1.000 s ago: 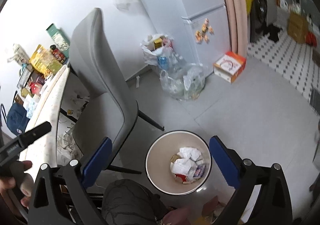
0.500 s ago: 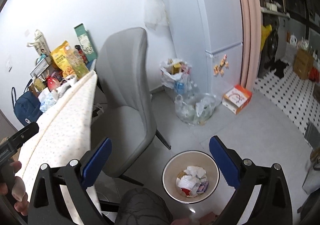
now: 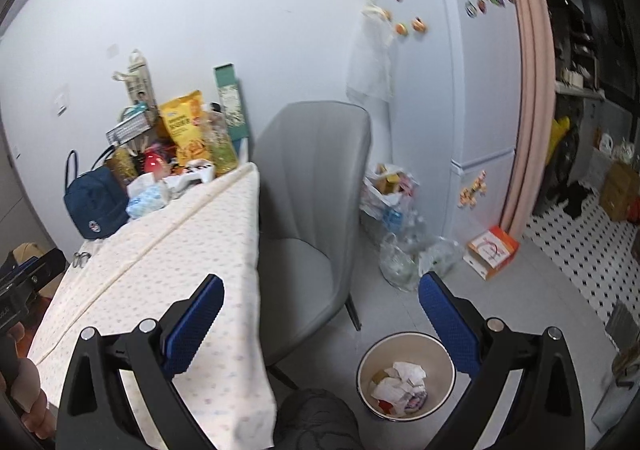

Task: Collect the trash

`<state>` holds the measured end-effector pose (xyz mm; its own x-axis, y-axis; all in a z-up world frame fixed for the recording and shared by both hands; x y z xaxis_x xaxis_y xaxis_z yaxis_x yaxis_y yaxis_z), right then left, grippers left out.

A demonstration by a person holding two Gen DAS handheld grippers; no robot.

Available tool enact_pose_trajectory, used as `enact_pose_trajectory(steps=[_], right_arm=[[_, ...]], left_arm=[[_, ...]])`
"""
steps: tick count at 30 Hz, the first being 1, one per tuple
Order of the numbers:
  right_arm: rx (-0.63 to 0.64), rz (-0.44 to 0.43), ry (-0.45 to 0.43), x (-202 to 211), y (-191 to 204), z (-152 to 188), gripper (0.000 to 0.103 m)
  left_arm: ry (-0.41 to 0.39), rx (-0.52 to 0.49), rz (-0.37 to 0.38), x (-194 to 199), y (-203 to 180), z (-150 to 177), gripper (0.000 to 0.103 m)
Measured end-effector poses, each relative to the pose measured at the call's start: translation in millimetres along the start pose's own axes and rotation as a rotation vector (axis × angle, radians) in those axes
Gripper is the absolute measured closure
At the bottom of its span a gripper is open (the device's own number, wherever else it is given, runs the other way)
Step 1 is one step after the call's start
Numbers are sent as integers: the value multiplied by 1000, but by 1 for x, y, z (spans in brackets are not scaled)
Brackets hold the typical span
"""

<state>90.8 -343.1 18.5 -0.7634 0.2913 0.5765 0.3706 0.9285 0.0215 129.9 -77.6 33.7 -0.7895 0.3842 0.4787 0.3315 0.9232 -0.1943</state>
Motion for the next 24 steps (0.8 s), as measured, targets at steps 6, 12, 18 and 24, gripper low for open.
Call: enact_pose_trajectory(steps=[6,12,18,24], right_arm=[[36,-54,-36,27,32,-2,7],[80,-70,-80,59,60,2,7],[109,-127,-117,90,73,12,7],[94,-164,-133,108,70,16,7]], left_arm=[[-38,5,-49,46,21,3,5],[-63,19,-88,77,35,11,5],[-88,34,-118,105,48,19,5],[-110,36,-141,124,52,23,5]])
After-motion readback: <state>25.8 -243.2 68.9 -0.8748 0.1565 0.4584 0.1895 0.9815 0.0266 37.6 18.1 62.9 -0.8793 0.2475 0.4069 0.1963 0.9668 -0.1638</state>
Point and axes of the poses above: each gripper's, at about its wrist camera, not at the fingertips, and x roughly against the way its jaws point, y to its left, z to its underside, the point moved 5 cm from there along -x, roughly the way its jaws point, and after that the axes turned 14 degrees about z, right-handed, at the moved point
